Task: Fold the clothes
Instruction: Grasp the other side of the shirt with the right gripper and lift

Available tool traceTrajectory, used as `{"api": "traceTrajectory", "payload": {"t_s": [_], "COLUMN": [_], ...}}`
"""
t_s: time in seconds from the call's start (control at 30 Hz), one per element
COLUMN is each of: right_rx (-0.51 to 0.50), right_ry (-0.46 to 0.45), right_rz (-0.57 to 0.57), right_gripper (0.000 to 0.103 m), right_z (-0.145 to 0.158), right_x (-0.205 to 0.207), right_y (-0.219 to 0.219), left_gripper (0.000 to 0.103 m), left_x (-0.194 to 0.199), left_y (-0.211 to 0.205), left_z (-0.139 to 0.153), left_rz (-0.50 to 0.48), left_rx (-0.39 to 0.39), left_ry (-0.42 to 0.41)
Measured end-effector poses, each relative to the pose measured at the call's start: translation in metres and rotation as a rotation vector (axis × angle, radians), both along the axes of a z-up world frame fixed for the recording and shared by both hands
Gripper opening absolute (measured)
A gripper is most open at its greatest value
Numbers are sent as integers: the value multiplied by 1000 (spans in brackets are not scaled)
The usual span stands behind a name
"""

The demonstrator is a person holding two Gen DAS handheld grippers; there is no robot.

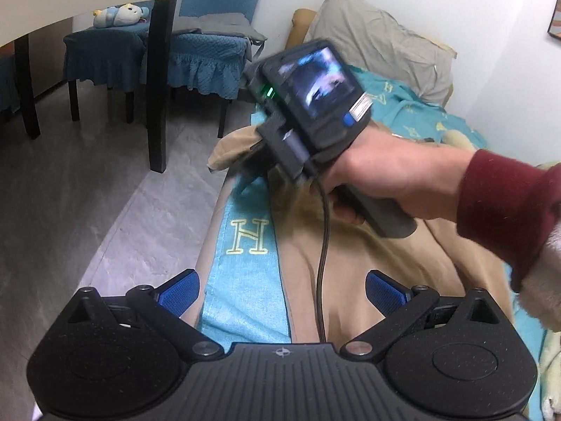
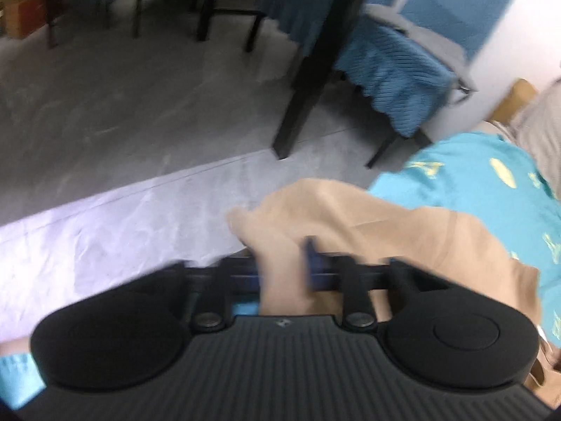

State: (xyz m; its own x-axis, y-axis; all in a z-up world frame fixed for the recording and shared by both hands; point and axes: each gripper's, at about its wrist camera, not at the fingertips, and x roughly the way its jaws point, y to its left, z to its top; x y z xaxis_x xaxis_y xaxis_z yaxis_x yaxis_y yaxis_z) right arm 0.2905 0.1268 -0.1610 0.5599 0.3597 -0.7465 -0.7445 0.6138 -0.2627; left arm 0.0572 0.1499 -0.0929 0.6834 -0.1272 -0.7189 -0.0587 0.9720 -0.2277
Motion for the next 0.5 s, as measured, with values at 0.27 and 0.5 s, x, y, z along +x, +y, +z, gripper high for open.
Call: {"api": "traceTrajectory", "payload": {"t_s": [0.27, 0.5], "right_rx": [464, 788], "right_ry": [-58, -101], "right_rz": [-283, -743], "right_gripper": [8, 8], "right_z": [70, 71], "right_x": [-1, -22], "right_y": [-92, -236], "left_gripper": [102, 102], "left_x": [-10, -10], "left_y": [-6, -21], "left_z": [14, 20], "left_rz": [-4, -32], "left_rx": [-18, -27], "left_ry": [-87, -126]}}
